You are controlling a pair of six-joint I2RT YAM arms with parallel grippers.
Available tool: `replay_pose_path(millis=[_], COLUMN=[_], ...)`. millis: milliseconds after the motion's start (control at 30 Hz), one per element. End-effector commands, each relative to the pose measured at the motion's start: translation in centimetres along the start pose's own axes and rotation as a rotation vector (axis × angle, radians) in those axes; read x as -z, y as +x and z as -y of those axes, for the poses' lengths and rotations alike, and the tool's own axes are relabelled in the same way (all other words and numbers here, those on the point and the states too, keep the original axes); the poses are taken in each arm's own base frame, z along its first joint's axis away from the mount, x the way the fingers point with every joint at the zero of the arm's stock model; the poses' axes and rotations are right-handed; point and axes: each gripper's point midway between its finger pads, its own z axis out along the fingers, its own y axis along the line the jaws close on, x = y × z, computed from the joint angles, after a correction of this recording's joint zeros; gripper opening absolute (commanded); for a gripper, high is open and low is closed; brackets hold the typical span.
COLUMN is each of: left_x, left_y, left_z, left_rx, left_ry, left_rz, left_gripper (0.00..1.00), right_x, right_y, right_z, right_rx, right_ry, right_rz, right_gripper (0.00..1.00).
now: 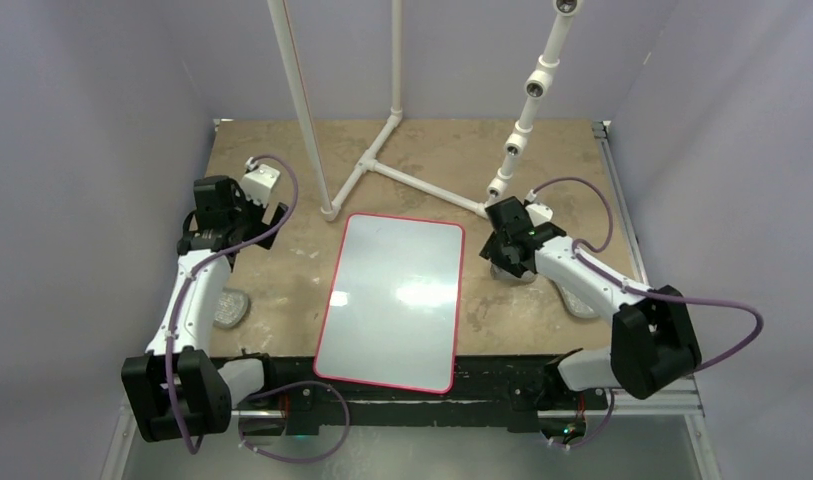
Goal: Erase the whiteboard
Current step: Place the whiteboard eraser at the center of the board, then reset both arms
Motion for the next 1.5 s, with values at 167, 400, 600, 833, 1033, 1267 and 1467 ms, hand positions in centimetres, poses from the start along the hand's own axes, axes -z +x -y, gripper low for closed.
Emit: replay_pose_path(millis=[167,400,600,833,1033,1267,1467], left_x=[-1.2,-1.9,-3.1,-4.2,-6.9,-10.8,-13.0], left_y=[-0.4,-0.2,0.1,0.6,1.0,1.4,0.8], left_z=[0.8,0.7,0.6,0.7,0.8,1.7,2.0], left_rx=[0.144,0.212,0.222,0.219,0.224,0.292,0.368], left_ry=[0.019,-0.006,-0.005,-0.008,0.011,0.047,0.056], left_rz=[0.073,0.077,0.06,0.064,0.05,0.068,0.146], left_gripper=[0.99,0.99,0.99,0.99,0.99,0.99,0.99], right_x=[1.5,5.6,2.8,0.3,-1.8,-2.8,-2.4], right_y=[-2.9,-8.4,-10.6,-14.6,-18.2,-20.6,-21.2], right_z=[-2.1,-0.1,5.1,6.6,4.0,6.6,8.0], right_rx=[0.053,-0.05,-0.141,-0.211,-0.063,-0.078,-0.071], right_ry=[-0.095,-0.125,0.018,0.05,-0.014,0.133,0.164], right_rz=[0.077,0.269,0.247,0.353,0.461,0.629,0.76], right_gripper=[0.98,0.99,0.99,0.99,0.99,0.99,0.99])
